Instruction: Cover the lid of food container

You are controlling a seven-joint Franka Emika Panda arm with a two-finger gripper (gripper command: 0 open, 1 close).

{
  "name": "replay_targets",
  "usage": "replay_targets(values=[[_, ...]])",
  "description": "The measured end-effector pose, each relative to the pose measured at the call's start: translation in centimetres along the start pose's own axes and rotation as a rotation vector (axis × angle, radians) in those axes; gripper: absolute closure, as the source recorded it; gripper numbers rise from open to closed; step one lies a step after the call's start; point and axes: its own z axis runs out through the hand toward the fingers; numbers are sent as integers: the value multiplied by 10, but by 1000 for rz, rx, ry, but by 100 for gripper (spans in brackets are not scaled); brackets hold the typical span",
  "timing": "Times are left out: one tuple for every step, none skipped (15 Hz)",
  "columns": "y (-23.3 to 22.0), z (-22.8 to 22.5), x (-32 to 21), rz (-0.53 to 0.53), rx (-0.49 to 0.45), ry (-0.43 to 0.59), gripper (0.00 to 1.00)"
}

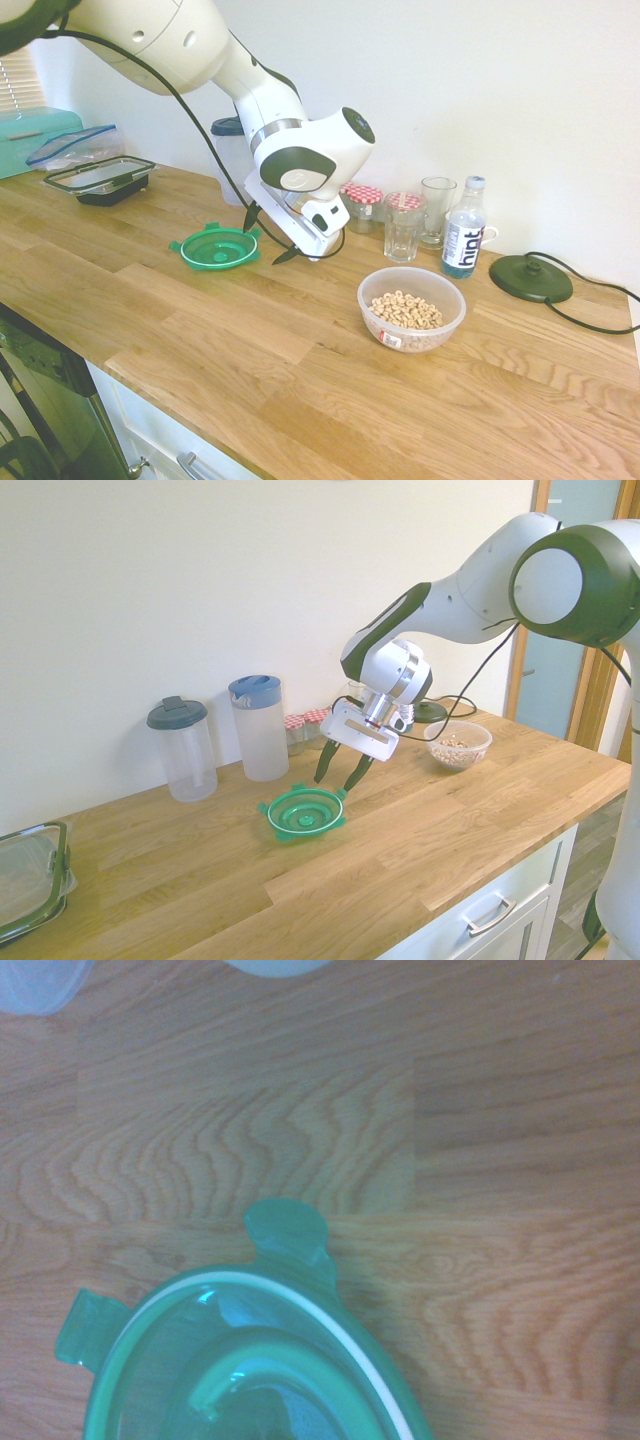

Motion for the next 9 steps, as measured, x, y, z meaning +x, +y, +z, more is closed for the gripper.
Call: replay_targets(values=[[-1, 8, 1, 10, 10, -21, 0], [-3, 11, 0, 18, 26, -41, 0], [-3, 16, -1, 25, 37, -60, 0], [-4, 19, -2, 31, 51, -76, 0], [-5, 23, -3, 39, 69, -94, 100], [-4, 27, -4, 46, 89, -112, 100], [-3, 30, -4, 52, 103, -125, 100], [-3, 31, -5, 58, 110, -134, 100], [-2, 32, -5, 62, 111, -142, 100]])
